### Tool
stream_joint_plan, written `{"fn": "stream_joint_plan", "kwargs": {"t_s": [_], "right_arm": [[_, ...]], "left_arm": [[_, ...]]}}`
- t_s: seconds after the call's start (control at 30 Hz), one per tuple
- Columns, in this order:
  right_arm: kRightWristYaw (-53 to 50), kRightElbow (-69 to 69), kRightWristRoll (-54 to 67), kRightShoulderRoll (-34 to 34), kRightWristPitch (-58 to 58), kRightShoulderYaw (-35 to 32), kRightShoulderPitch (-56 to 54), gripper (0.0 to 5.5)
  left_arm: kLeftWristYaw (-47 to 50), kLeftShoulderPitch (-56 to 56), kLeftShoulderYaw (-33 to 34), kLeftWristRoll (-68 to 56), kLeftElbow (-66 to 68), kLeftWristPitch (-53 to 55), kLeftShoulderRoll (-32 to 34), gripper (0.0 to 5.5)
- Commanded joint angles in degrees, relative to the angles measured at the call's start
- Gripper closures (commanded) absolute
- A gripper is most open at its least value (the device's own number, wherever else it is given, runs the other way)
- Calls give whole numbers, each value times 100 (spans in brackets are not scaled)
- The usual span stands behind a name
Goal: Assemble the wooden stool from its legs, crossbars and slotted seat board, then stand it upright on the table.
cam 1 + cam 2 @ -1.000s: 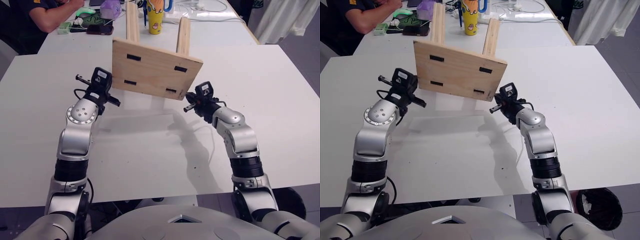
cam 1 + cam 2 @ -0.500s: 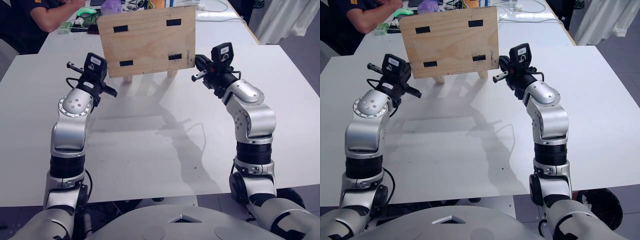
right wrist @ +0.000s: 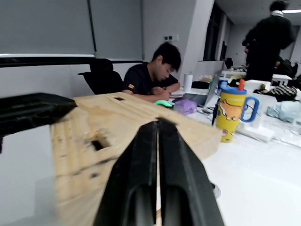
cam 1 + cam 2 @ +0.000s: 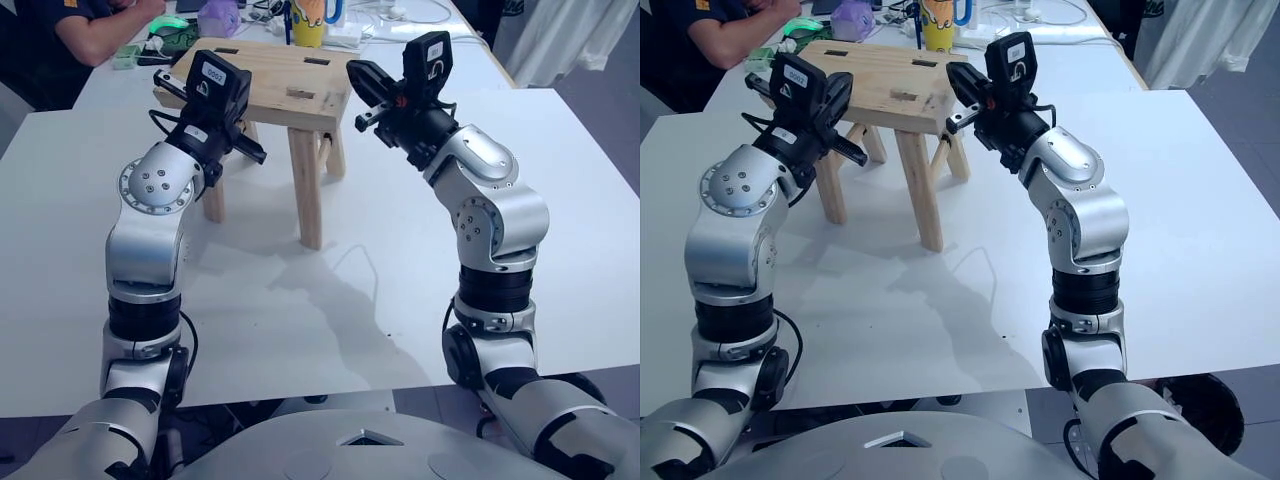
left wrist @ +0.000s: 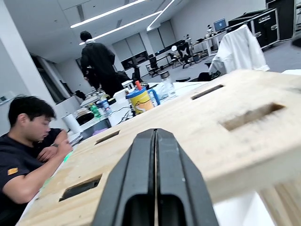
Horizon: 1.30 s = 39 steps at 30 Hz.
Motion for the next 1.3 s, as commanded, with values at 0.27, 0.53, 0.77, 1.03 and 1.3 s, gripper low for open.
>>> {"fn": "stream_joint_plan", "kwargs": {"t_s": [0.27, 0.53, 0.77, 1.03, 1.3], "right_arm": [[-450, 408, -242, -123, -477, -56, 58, 550], [-1444, 1745, -1070, -244, -2984, -560, 716, 550], [-1338, 3104, -1449, -312, -4692, -379, 2264, 550], [-1259, 3274, -1395, -95, -5140, -188, 2658, 550], [-1233, 2860, -1095, 251, -4979, -142, 2471, 550]], "left_arm": [[370, -34, 248, 21, -68, -452, -79, 546], [1685, 377, 1708, 284, 679, -1814, 6, 546], [1667, 2218, 1644, 204, 2040, -3136, -356, 546], [1328, 2811, 648, -40, 1889, -3716, -1114, 546], [1390, 2658, 503, -154, 2043, -3806, -1327, 546]]}}
